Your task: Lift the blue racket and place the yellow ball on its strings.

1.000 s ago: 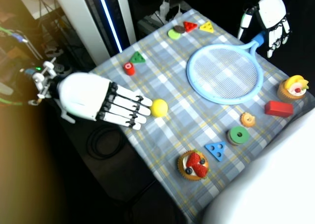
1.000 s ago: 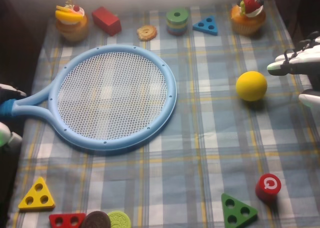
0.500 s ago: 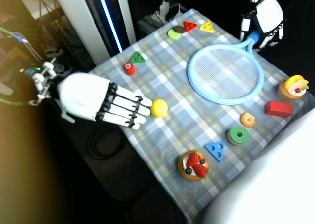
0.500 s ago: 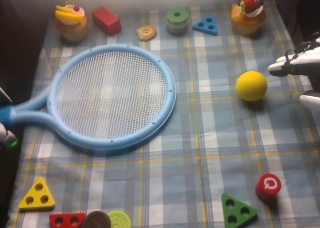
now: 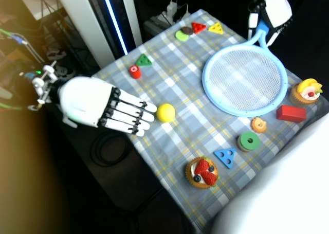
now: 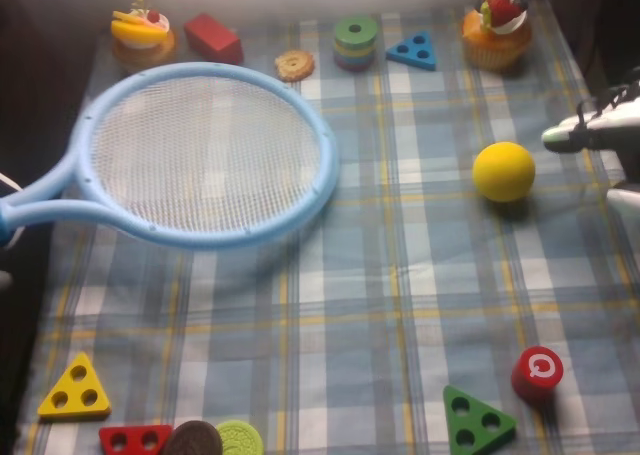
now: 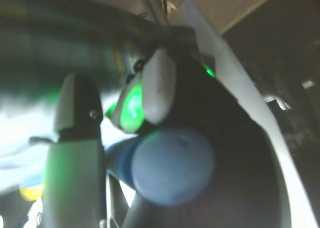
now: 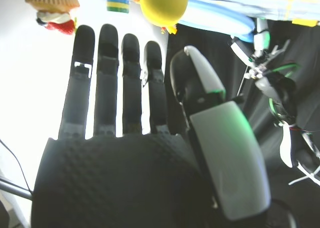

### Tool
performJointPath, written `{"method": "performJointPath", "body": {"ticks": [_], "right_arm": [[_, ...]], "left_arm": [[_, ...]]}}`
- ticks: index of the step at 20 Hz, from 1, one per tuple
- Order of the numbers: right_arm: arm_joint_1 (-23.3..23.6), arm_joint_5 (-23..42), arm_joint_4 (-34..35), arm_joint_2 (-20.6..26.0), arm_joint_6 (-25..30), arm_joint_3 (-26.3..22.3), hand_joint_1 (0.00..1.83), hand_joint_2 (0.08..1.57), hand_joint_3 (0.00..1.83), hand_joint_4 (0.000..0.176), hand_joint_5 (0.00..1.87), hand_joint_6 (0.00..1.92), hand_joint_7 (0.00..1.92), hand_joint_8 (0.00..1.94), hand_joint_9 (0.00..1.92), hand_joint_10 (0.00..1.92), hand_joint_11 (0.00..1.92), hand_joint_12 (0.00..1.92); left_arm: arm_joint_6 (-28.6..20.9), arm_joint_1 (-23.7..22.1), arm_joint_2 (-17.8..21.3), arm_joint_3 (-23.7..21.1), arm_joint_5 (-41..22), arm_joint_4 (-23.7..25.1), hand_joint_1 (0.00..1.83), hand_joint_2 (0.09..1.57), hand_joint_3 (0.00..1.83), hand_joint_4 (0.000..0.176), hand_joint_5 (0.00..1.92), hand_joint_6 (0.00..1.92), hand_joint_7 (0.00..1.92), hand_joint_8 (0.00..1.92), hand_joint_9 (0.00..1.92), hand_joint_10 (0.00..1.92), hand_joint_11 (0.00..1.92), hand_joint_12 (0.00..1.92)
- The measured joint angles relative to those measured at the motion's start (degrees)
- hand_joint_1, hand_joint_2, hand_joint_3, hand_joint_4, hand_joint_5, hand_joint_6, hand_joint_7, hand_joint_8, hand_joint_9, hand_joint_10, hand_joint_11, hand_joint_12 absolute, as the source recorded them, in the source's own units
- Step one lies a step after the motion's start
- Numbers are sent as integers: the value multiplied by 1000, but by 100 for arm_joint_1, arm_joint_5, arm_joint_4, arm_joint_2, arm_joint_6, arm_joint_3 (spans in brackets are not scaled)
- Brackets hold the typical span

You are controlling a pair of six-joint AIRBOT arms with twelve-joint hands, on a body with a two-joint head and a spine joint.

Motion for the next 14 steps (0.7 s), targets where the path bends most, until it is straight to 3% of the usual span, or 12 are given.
{"method": "performJointPath", "body": {"ticks": [1,2,3,5,7,10,12,13,14], "right_arm": [[0,79,11,37,2,-26,815,1406,0,0,543,5,607,6,634,8,329,788],[0,184,13,57,11,-31,816,1397,0,0,561,2,623,3,645,5,347,767],[0,282,17,79,13,-37,799,1400,2,0,556,0,616,0,638,0,340,749],[9,326,17,85,13,-33,817,1398,0,0,548,0,607,0,638,0,353,739],[96,315,9,57,15,9,823,1366,2,0,572,0,634,0,649,0,387,656],[304,278,-20,-42,17,160,879,1249,0,0,593,0,654,0,656,1,401,586],[612,2,-330,-146,87,328,978,1118,4,0,589,0,657,0,648,0,319,774],[938,-372,-693,-295,245,527,1016,1074,0,0,557,0,631,0,629,0,256,888],[938,-372,-693,-295,245,527,1016,1074,0,0,557,0,631,0,629,0,256,888]], "left_arm": [[-70,22,81,-138,-162,162,1740,1168,0,176,754,1921,1053,1921,1466,1921,1572,1921],[-160,74,175,-313,-334,385,1648,1201,0,176,754,1921,1092,1921,1502,1921,1606,1921],[-365,133,286,-525,-503,693,1668,1245,4,176,839,1921,1254,1921,1640,1921,1296,1803],[-822,229,422,-787,-710,1128,1678,1227,0,176,832,1921,1258,1921,1636,1921,1331,1897],[-1185,319,573,-1038,-1001,1493,1599,1269,9,176,878,1921,1304,1921,1629,1921,1523,1920],[-1244,343,669,-1314,-1462,1836,1578,1256,0,176,907,1921,1373,1921,1653,1921,1494,1921],[-1414,356,669,-1453,-1718,2017,1599,1216,0,176,973,1921,1419,1921,1669,1921,1346,1783],[-1777,496,719,-1556,-1976,2223,1613,1206,0,176,1020,1921,1443,1921,1675,1921,1406,1880],[-1777,496,719,-1556,-1976,2223,1613,1206,0,176,1020,1921,1443,1921,1675,1921,1406,1880]]}}
